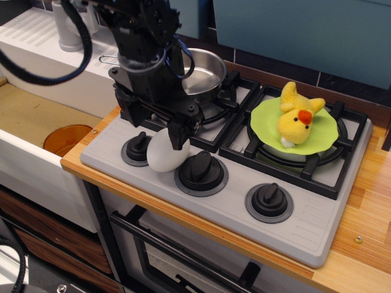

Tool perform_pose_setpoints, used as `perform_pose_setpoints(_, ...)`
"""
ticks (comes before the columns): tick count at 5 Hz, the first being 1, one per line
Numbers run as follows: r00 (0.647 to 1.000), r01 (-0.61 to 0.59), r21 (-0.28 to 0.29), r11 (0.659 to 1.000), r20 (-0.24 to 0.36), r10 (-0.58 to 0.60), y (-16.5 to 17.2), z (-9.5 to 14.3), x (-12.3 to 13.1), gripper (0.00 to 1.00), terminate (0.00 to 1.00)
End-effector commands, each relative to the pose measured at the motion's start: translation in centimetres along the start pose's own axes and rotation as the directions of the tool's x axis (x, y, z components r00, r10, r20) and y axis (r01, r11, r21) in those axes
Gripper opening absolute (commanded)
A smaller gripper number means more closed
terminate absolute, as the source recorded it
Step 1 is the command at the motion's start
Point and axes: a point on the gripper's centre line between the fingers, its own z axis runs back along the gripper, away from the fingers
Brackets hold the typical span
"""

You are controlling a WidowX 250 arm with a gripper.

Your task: Put stuffedduck on plate and egg in pot or pan on stove

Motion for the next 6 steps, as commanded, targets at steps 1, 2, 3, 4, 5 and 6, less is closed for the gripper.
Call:
perform_pose_setpoints(1, 0.998, -0.002, 0.000, 1.000, 0.056, 0.002, 0.1, -1.1, 0.3, 1.00, 0.00)
perform_pose_setpoints(2, 0.998, -0.002, -0.003, 1.000, 0.069, 0.003, 0.0, -1.7, 0.1, 1.00, 0.00)
perform_pose_setpoints(3, 0.997, -0.003, -0.014, 1.000, 0.076, 0.004, 0.0, -2.1, -0.2, 1.00, 0.00)
perform_pose_setpoints(4, 0.996, -0.007, -0.018, 1.000, 0.085, 0.009, -0.3, -2.7, -0.4, 1.00, 0.00)
perform_pose_setpoints(5, 0.996, -0.012, -0.023, 1.000, 0.088, 0.014, -0.5, -3.0, -0.3, 1.00, 0.00)
perform_pose_setpoints(6, 0.996, -0.022, -0.024, 0.999, 0.086, 0.024, -0.6, -2.9, -0.1, 0.00, 0.00)
